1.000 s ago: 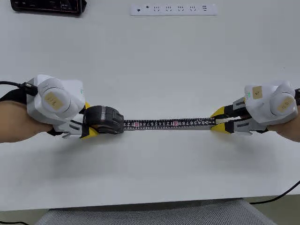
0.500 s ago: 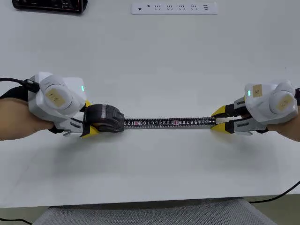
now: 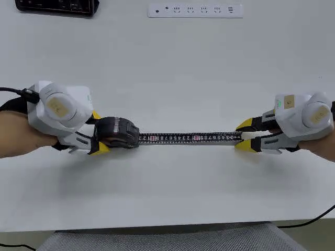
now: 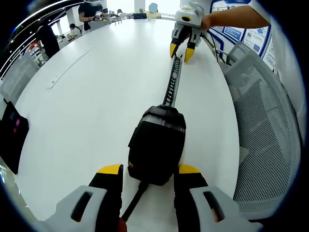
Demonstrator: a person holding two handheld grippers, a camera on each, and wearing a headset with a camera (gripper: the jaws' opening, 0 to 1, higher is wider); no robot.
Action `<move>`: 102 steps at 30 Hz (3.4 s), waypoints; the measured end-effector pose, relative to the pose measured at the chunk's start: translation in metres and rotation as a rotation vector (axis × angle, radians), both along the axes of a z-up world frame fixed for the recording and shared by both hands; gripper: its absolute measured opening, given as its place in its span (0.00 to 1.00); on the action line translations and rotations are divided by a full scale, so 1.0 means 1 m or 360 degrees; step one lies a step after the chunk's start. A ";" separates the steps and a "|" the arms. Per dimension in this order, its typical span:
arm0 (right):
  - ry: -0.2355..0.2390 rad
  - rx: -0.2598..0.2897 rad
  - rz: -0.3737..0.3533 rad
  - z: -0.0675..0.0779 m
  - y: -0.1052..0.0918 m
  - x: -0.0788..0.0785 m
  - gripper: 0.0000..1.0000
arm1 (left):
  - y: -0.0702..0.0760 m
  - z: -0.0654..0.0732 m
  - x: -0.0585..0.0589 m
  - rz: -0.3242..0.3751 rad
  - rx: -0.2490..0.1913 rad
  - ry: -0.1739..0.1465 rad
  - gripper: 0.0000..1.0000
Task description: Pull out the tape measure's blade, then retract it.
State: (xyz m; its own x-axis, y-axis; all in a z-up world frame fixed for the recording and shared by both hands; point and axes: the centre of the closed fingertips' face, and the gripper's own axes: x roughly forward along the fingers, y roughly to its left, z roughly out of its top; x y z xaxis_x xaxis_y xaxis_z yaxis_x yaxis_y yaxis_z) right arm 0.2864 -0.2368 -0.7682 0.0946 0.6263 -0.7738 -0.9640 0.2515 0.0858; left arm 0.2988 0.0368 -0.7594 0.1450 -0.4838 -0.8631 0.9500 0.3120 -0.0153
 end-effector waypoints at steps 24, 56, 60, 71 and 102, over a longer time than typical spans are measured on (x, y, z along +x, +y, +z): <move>-0.0037 0.0089 -0.0304 0.024 0.002 -0.010 0.46 | -0.003 0.034 -0.002 0.0320 -0.0240 -0.0096 0.56; -0.0141 0.0148 -0.0499 0.050 0.000 -0.035 0.70 | 0.021 0.061 -0.046 0.0691 -0.0532 -0.0235 0.74; -0.0172 0.0173 -0.0527 0.054 0.001 -0.038 0.71 | 0.020 0.064 -0.050 0.0703 -0.0563 -0.0259 0.75; -0.0218 0.0257 -0.0584 0.058 0.007 -0.041 0.77 | 0.015 0.065 -0.061 0.0730 -0.0607 -0.0285 0.78; -0.0214 0.0268 -0.0619 0.045 0.008 -0.059 0.87 | 0.012 0.051 -0.084 0.0780 -0.0637 -0.0221 0.85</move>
